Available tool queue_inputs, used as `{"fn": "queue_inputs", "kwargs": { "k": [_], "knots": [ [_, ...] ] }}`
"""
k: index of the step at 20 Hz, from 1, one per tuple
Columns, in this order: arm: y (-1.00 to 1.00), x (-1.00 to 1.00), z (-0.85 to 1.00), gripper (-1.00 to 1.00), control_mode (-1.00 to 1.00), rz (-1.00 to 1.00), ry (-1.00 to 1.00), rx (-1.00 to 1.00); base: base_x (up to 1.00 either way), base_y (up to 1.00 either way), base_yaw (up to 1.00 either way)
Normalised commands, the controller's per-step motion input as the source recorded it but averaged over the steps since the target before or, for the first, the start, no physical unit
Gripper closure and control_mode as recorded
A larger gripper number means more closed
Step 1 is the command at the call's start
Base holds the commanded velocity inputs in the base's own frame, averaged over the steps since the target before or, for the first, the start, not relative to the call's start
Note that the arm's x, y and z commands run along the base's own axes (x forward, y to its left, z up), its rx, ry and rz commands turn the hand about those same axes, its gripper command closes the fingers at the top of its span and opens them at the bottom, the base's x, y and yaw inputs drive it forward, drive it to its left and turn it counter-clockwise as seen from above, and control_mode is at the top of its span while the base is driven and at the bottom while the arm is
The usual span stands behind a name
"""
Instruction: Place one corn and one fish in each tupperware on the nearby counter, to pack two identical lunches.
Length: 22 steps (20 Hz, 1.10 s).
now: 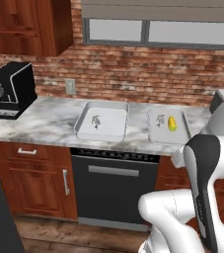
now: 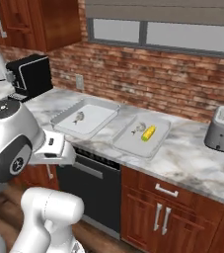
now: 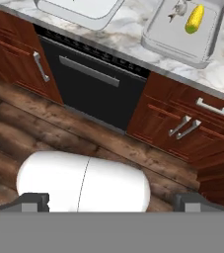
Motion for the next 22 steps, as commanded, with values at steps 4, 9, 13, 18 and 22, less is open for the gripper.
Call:
{"fn": "queue_inputs", "kwargs": {
  "k": [4,9,13,18,22],
  "knots": [
    [0.00,0.00,0.00,-1.00,1.00,0.00,0.00,0.00,-0.75,-0.58,0.00],
    [0.00,0.00,0.00,-1.00,1.00,0.00,0.00,0.00,-1.00,0.23,-0.01],
    [0.00,0.00,0.00,-1.00,1.00,0.00,0.00,0.00,-1.00,0.65,-0.01],
    [0.00,0.00,0.00,-1.00,1.00,0.00,0.00,0.00,-0.98,0.31,0.08],
    [0.00,0.00,0.00,-1.00,1.00,0.00,0.00,0.00,-0.48,0.55,0.39]
  ]
}}
